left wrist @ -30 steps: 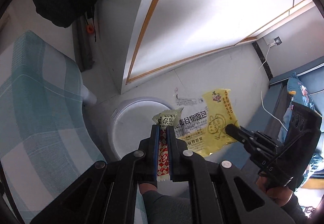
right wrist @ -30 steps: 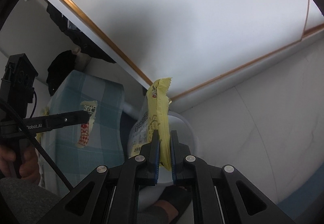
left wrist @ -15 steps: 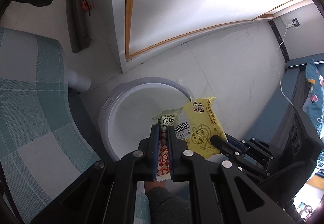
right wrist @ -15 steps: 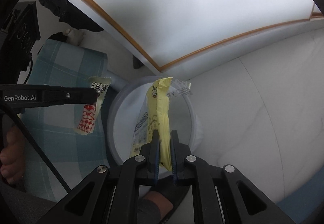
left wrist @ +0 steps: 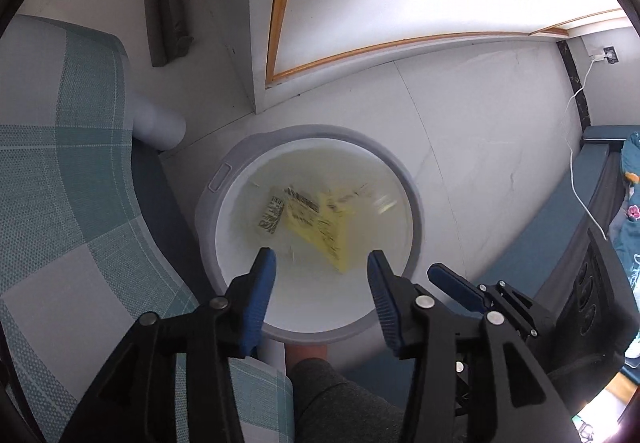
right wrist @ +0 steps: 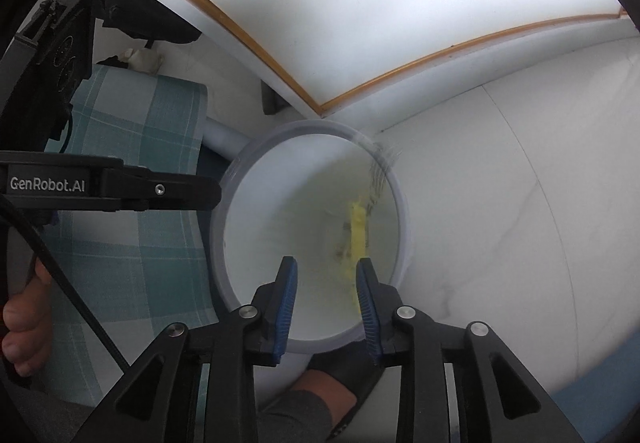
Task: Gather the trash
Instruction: 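Open both tools to drop the wrapper and bag into the bin, then move both open tools back over the table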
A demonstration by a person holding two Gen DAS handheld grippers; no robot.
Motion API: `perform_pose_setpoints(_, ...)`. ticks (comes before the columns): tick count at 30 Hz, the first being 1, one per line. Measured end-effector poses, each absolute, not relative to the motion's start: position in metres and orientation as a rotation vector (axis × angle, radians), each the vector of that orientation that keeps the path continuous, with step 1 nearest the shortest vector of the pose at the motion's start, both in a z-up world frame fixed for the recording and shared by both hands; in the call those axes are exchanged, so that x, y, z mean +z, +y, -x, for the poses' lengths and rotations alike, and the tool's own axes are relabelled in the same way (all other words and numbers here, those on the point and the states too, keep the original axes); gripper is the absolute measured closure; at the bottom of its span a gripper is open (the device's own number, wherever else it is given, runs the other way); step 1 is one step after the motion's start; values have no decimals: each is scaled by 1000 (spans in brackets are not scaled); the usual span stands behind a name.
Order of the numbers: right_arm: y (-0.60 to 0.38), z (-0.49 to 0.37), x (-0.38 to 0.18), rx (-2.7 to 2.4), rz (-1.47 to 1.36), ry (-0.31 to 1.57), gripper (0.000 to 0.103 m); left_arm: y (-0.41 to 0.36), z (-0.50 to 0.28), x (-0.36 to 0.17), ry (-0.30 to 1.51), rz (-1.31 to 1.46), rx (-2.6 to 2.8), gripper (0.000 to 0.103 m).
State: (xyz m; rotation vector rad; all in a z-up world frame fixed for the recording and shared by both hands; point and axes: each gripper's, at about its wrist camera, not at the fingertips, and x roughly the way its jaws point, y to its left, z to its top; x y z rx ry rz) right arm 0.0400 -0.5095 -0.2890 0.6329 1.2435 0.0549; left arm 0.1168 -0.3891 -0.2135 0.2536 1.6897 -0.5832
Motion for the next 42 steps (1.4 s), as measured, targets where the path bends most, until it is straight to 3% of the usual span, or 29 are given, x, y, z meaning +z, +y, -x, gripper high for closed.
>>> perform_pose_setpoints(8,-527,-20,-266,28,-641,1187,50,-387,-111,-182,1592,-272,-608,56)
perform_pose_setpoints(15,-556,-1,-225,-44,-644,1091,49,-368,-107,-123,1373,-232,-570,54)
perform_pose_setpoints(17,-561,1,-205,-62,-632,1049,48,-362,-106,-110,1330,-226,-557,47)
perform_pose_setpoints(25,-553,6,-108,-77,-556,854,45,-326,-91,-39,1119,-222,-480,44)
perform_pose_setpoints(27,-547,8,-86,-75,-543,803,45,-311,-88,-22,1075,-194,-460,41)
perform_pose_setpoints(29,-537,9,-62,-70,-505,752,45,-296,-85,-7,1030,-171,-435,31)
perform_pose_setpoints(42,-437,17,66,74,-307,509,25,-172,-58,69,790,-83,-257,29)
